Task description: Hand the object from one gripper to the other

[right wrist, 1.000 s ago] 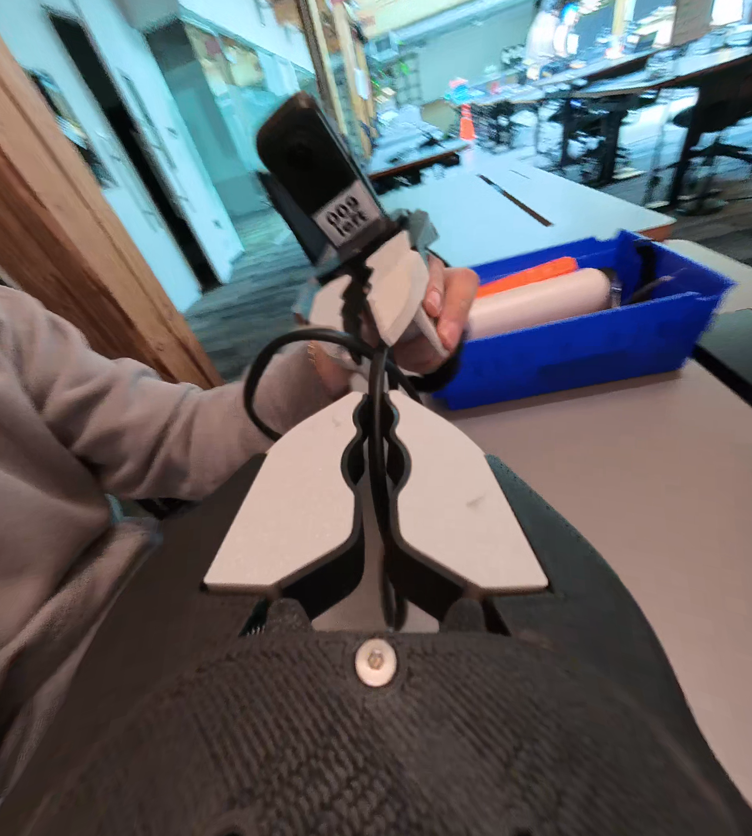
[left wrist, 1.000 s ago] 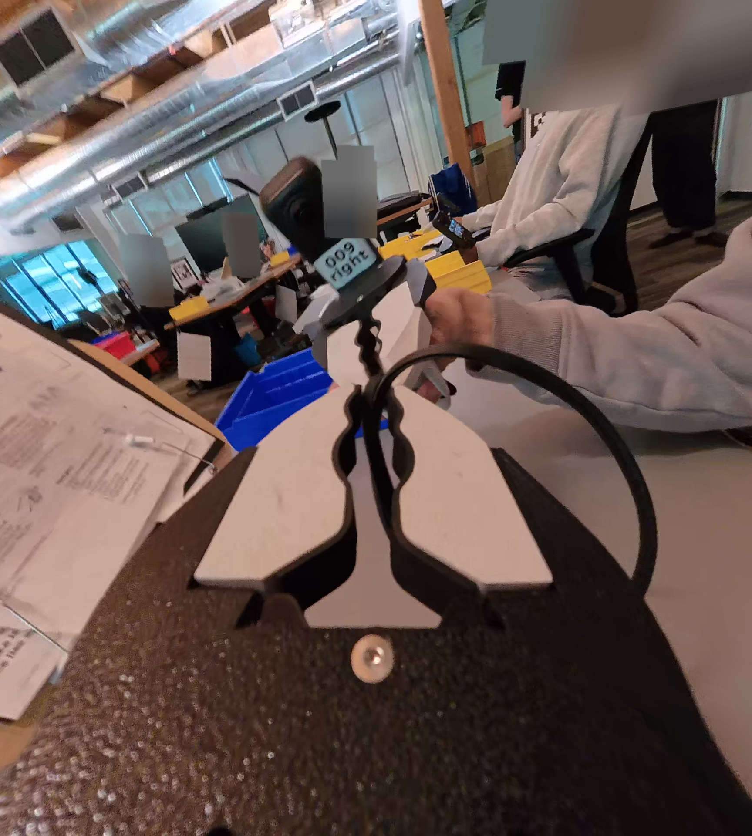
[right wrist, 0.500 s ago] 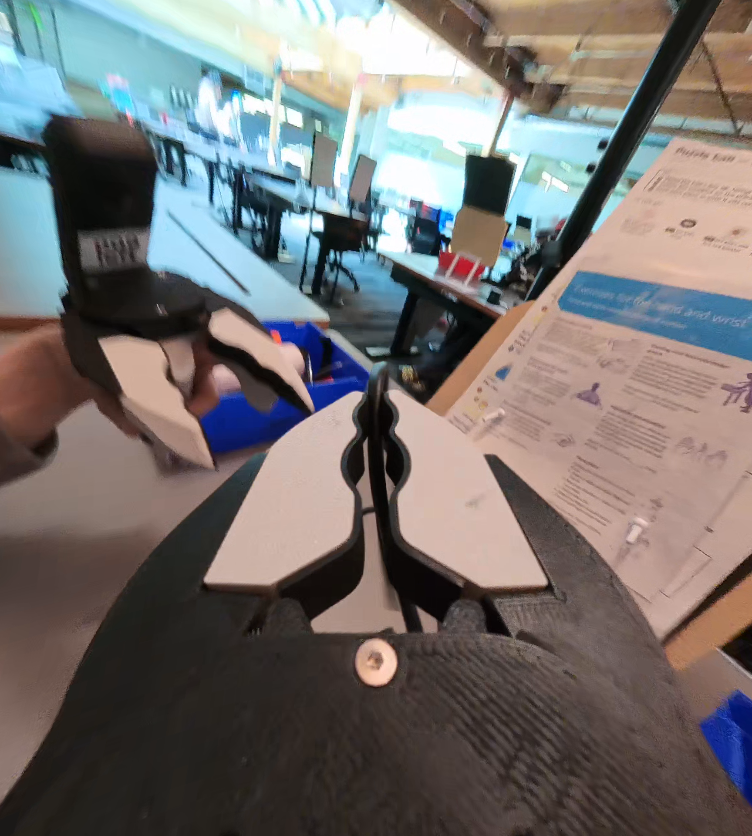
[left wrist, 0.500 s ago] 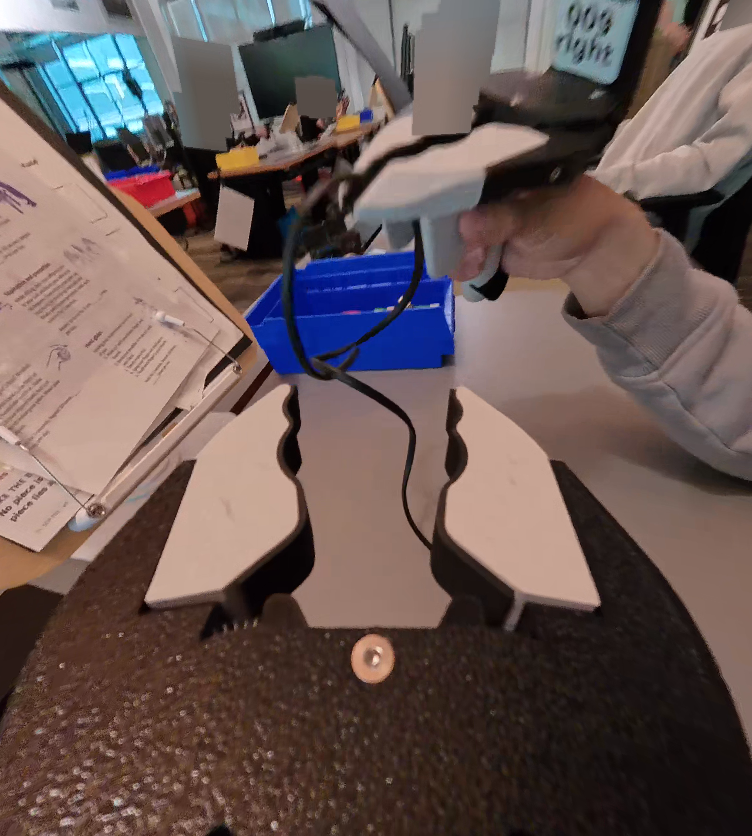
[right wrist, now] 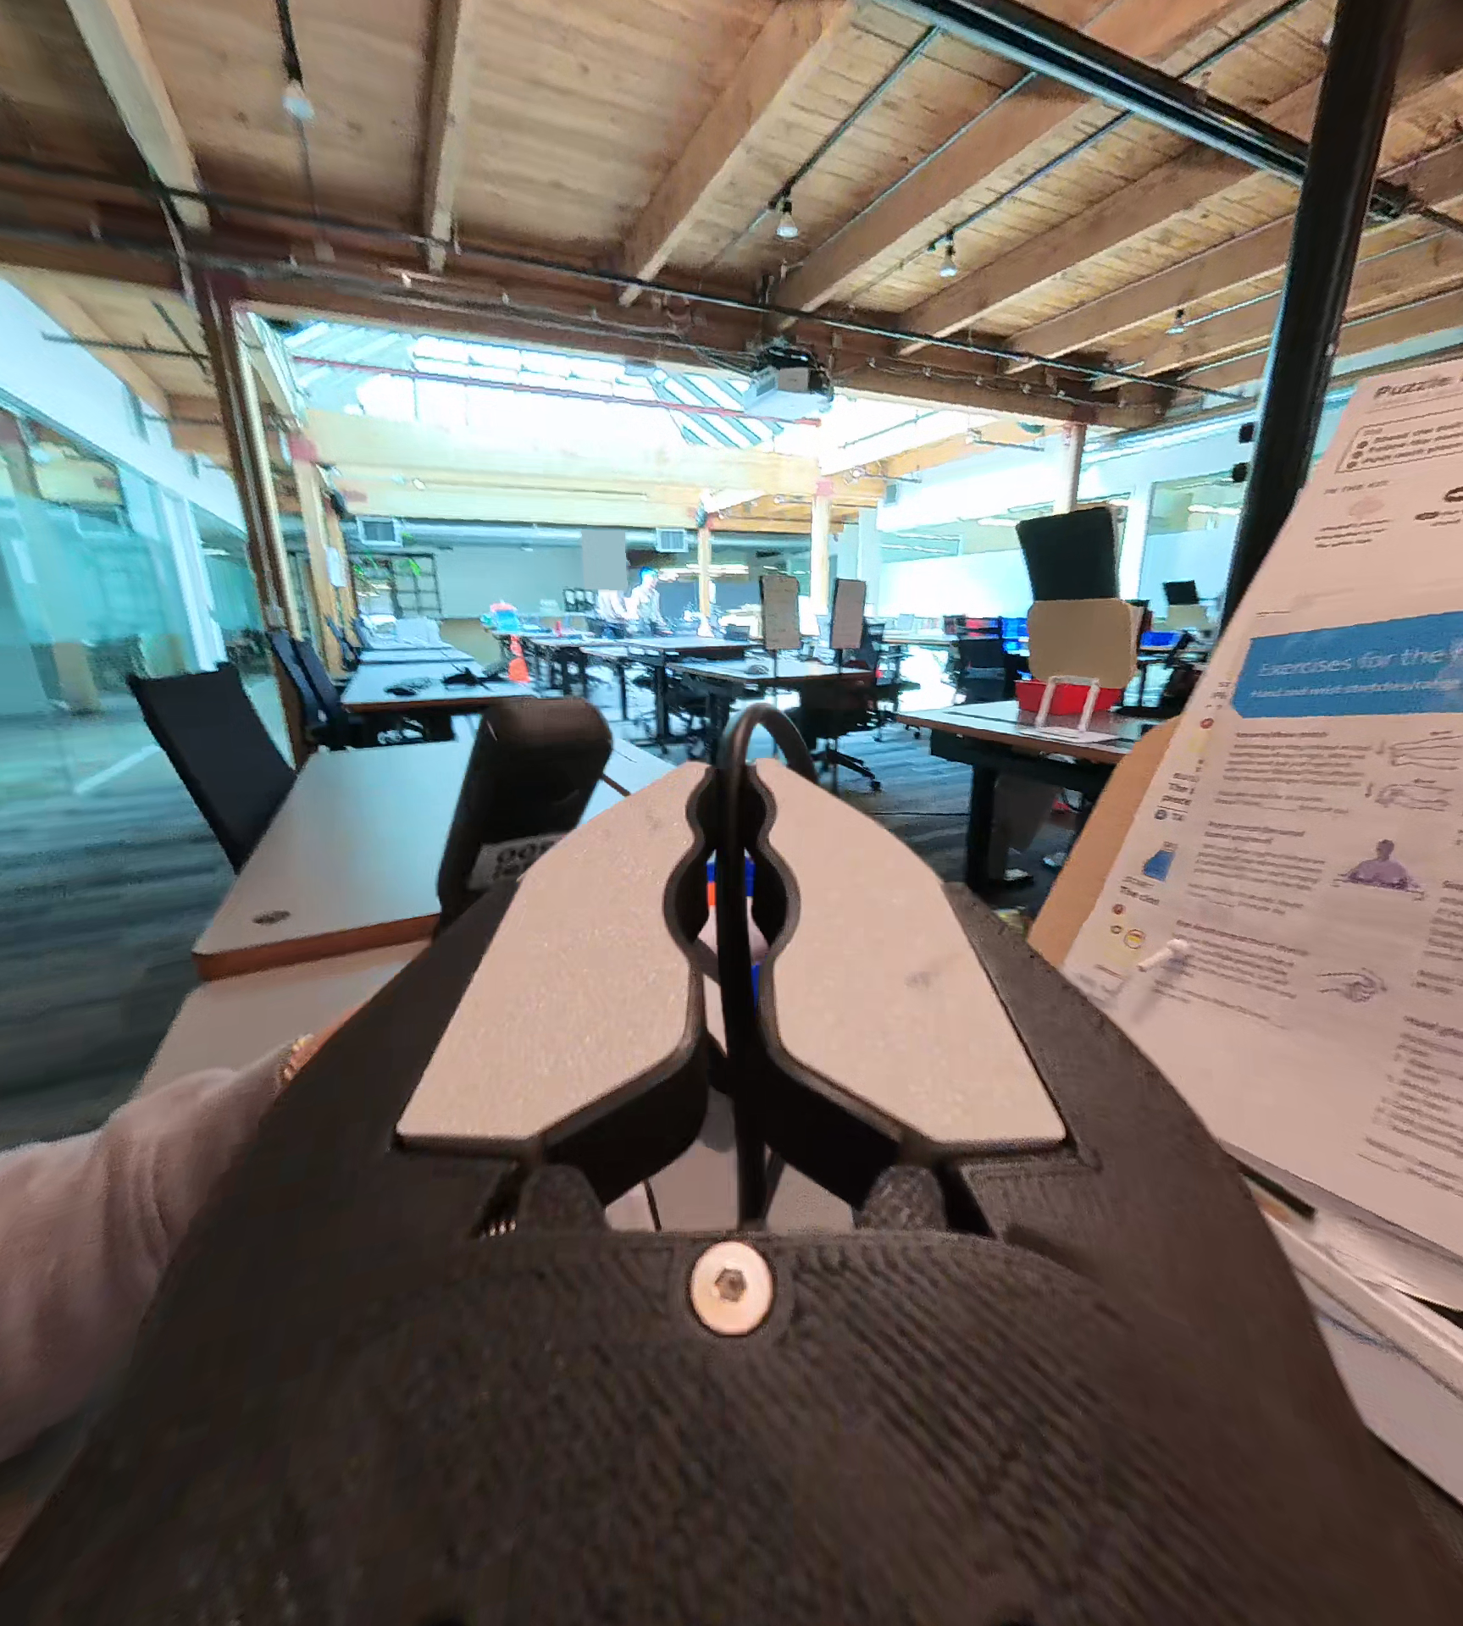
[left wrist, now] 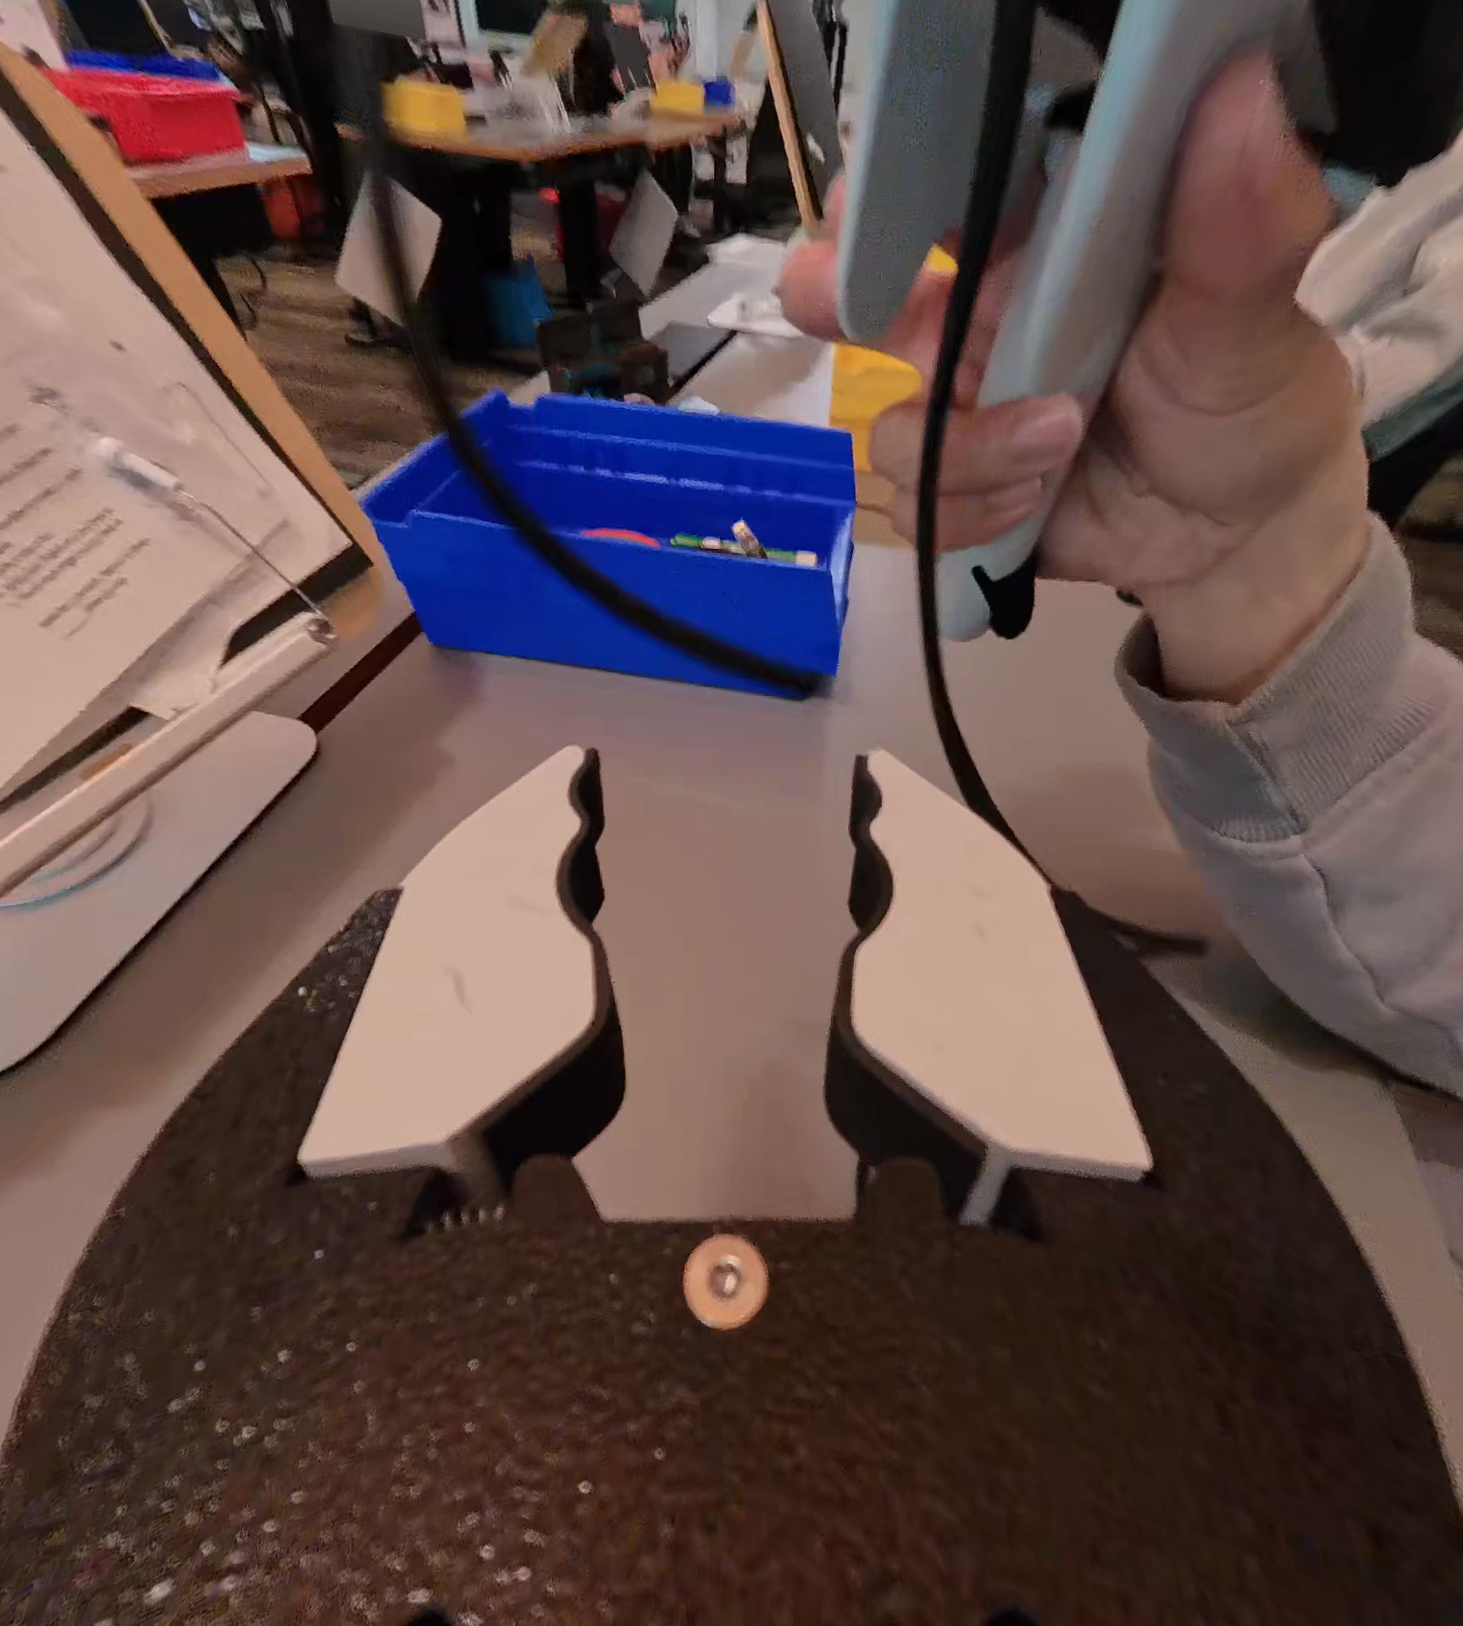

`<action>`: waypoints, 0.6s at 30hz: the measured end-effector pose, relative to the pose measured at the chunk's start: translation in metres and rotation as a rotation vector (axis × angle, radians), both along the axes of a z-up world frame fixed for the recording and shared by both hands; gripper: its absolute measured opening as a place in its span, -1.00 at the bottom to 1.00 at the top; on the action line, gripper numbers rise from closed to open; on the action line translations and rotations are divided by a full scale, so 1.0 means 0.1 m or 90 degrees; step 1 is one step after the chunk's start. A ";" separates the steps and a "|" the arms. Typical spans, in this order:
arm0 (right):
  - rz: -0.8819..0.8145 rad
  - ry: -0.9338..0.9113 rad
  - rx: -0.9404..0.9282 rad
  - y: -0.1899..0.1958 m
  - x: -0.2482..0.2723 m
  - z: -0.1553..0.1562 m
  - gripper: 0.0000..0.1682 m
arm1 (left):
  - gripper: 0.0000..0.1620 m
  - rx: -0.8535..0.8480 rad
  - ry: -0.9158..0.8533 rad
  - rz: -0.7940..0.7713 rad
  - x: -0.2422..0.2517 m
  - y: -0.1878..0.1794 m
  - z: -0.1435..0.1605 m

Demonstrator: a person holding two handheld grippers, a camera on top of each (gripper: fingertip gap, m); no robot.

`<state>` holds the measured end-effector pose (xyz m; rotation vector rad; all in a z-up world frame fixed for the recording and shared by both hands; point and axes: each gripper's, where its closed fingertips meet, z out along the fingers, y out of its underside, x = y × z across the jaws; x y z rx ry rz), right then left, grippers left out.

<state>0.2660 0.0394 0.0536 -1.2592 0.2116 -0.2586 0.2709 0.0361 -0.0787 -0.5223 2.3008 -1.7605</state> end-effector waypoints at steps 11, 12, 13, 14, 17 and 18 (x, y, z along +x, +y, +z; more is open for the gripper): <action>-0.017 0.000 0.026 -0.06 0.03 0.05 -0.95 | -1.00 0.082 0.151 -0.089 -0.21 -0.34 -0.48; -0.001 0.008 0.039 -0.07 0.01 0.07 -0.94 | -0.98 0.080 0.152 -0.085 -0.19 -0.35 -0.49; 0.013 0.014 0.053 -0.09 0.00 0.09 -0.95 | -0.84 0.070 0.152 -0.084 -0.19 -0.36 -0.48; 0.021 0.018 0.059 -0.09 0.00 0.09 -0.95 | -0.66 0.057 0.159 -0.086 -0.19 -0.38 -0.46; 0.006 0.016 0.050 -0.10 0.02 0.07 -0.95 | -0.51 0.043 0.172 -0.087 -0.18 -0.40 -0.45; 0.008 0.015 0.050 -0.10 0.02 0.08 -0.94 | -0.54 0.047 0.168 -0.077 -0.16 -0.39 -0.47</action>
